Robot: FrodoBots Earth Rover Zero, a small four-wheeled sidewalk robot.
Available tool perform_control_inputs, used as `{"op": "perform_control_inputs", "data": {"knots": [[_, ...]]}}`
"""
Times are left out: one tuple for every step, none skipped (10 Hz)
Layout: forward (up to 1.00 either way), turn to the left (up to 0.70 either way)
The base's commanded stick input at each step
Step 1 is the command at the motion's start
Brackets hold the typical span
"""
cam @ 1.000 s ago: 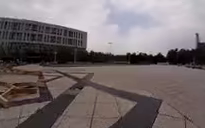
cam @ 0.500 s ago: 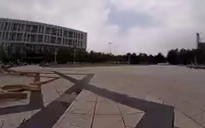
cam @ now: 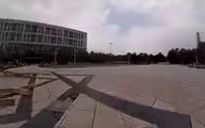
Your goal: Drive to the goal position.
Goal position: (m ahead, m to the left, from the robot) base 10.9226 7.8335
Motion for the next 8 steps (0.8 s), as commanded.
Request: {"op": "perform_control_inputs", "data": {"knots": [[0.70, 0.00], [0.70, 0.00], [0.70, 0.00], [0.70, 0.00], [0.70, 0.00], [0.70, 0.00], [0.70, 0.00], [0.70, 0.00]]}}
